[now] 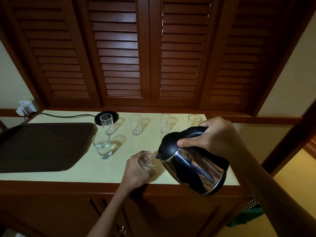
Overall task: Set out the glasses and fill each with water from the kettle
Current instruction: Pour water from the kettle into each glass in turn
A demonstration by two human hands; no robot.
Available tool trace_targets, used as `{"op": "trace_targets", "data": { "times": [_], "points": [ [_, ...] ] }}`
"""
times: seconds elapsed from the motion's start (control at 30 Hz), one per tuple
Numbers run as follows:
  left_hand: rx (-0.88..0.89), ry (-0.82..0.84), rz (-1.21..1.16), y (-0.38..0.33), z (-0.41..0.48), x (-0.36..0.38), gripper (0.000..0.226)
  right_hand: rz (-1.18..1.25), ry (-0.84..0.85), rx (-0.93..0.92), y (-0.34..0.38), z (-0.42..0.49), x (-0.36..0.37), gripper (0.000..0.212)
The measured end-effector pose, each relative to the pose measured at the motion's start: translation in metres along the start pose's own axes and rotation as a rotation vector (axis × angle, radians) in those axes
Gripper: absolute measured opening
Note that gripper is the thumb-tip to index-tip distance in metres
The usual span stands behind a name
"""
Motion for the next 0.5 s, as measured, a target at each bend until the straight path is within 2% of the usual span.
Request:
{"op": "trace_targets", "data": {
  "times": [0.07,0.13,0.27,0.5],
  "points": [
    [0.000,0.007,-0.009,-0.0002,0.0011,0.0008,0.036,0.016,-0.018,-0.021,-0.0007,0.0002,0.0001,0.085],
    [0.004,0.006,-0.015,0.0001,0.0019,0.0008,0.036,0.021,-0.029,-0.032,-0.0010,0.0017,0.0017,0.086],
    [0.014,0.007,-0.034,0.0007,0.0025,0.0000,0.035,0.066,0.017,0.023,0.0008,0.0042,0.0014,0.097],
    [0.038,0.013,-0.021,-0.0017,0.0043,-0.0026,0.034,0.070,-0.016,-0.041,0.0012,0.0054,0.0067,0.097]
  ]
}}
Point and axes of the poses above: each hand's wrist, its own z-axis towards the middle knuckle, its own x-axis out of the palm, y = z × x, the point moved 1 cm from there along z, towards the middle knuckle, and after that the axes turned 4 degrees about -z, right-handed, at the moved point
